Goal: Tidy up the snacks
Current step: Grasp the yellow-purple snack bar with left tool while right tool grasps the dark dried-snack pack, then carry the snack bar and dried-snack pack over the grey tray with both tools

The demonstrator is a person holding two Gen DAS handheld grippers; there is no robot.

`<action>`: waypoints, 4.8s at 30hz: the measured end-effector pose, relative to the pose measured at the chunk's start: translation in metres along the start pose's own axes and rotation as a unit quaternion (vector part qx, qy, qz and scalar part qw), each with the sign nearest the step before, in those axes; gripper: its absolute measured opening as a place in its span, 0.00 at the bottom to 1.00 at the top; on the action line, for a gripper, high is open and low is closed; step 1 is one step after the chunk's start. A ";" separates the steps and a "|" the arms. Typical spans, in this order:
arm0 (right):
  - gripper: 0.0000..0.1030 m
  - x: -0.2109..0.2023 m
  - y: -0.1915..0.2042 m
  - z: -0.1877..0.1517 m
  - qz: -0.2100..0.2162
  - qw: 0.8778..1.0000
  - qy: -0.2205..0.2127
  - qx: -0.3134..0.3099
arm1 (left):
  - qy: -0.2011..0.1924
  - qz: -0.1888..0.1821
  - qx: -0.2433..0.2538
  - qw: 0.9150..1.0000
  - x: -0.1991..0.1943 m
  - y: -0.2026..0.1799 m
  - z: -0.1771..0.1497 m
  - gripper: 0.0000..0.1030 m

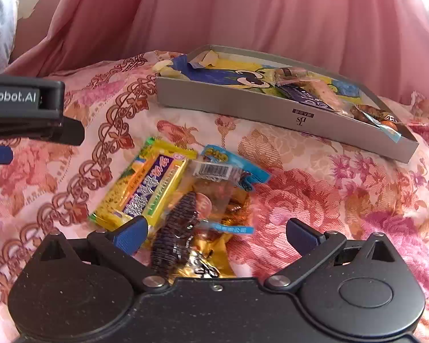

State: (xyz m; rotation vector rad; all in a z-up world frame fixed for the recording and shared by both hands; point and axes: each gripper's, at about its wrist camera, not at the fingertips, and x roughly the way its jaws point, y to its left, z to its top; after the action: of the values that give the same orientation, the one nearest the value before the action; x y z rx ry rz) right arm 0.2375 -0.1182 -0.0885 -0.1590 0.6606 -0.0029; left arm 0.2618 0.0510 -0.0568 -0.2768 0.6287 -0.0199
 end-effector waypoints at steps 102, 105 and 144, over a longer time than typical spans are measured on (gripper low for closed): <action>0.46 -0.129 -0.083 -0.056 -0.082 0.969 -0.154 -0.172 | 0.096 -0.067 0.157 0.981 -0.065 -0.109 -0.031 0.50; 0.46 -0.122 -0.088 -0.041 -0.075 0.962 -0.177 -0.193 | 0.088 -0.060 0.149 0.983 -0.060 -0.112 -0.025 0.50; 0.46 0.035 -0.239 0.062 0.006 0.965 -0.255 0.066 | 0.030 0.024 0.099 0.994 0.118 -0.216 0.067 0.50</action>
State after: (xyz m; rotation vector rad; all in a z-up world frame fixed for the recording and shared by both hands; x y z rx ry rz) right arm 0.3150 -0.3473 -0.0261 -0.0225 0.1459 0.0052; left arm 0.4106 -0.1525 -0.0170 -0.0701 0.6880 -0.0448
